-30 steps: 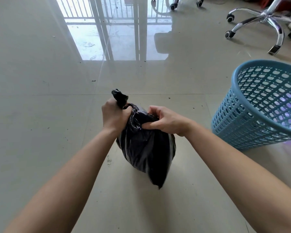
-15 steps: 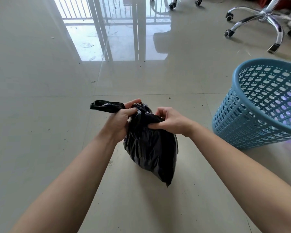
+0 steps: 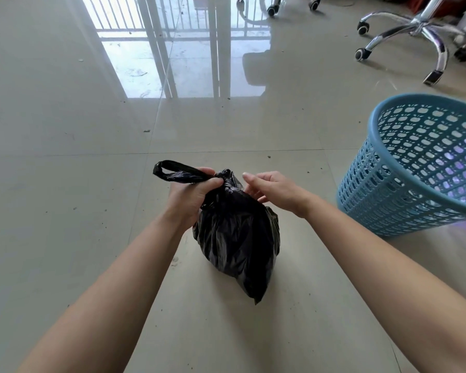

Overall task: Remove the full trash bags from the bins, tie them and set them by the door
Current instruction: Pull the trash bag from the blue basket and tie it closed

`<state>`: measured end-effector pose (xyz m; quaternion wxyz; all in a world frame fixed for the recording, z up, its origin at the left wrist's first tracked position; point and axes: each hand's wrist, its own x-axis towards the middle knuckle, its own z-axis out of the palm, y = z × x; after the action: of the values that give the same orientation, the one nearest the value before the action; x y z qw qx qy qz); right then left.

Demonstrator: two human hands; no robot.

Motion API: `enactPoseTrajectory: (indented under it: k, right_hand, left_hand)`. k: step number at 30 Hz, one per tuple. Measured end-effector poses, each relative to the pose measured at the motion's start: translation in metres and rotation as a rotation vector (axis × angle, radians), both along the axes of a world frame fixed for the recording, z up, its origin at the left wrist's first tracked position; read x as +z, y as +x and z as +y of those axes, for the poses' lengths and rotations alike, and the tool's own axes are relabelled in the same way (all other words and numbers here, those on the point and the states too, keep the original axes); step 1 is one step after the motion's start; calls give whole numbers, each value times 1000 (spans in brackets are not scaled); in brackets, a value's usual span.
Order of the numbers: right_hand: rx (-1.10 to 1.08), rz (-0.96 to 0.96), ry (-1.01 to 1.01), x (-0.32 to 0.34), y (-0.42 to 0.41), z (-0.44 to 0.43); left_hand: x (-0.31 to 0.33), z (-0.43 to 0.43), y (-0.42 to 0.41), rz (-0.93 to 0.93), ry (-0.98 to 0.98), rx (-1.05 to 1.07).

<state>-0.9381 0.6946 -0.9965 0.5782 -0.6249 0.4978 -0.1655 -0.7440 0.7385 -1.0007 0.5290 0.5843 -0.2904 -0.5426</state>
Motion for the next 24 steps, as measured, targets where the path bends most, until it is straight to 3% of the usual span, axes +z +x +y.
enactPoseTrajectory:
  k: [2, 6, 10, 14, 18, 21, 24]
  right_hand:
    - [-101, -32, -81, -2, 3, -1]
    - [60, -68, -76, -5, 3, -4]
    - [-22, -150, -190, 3, 7, -2]
    - [-67, 47, -545, 11, 5, -12]
    - [116, 478, -991, 8, -15, -18]
    - [183, 639, -1072, -7, -28, -15]
    - [205, 681, -993, -26, -25, -4]
  left_hand:
    - [-1, 1, 0, -1, -42, -54]
    - [-1, 3, 2, 8, -106, -148]
    - [10, 3, 2, -23, -168, -190]
    - [22, -5, 6, -29, -221, -140]
    - [17, -5, 12, -165, -235, -177]
    - [3, 0, 27, -202, -135, -186]
    - [-14, 6, 34, -158, -8, -151]
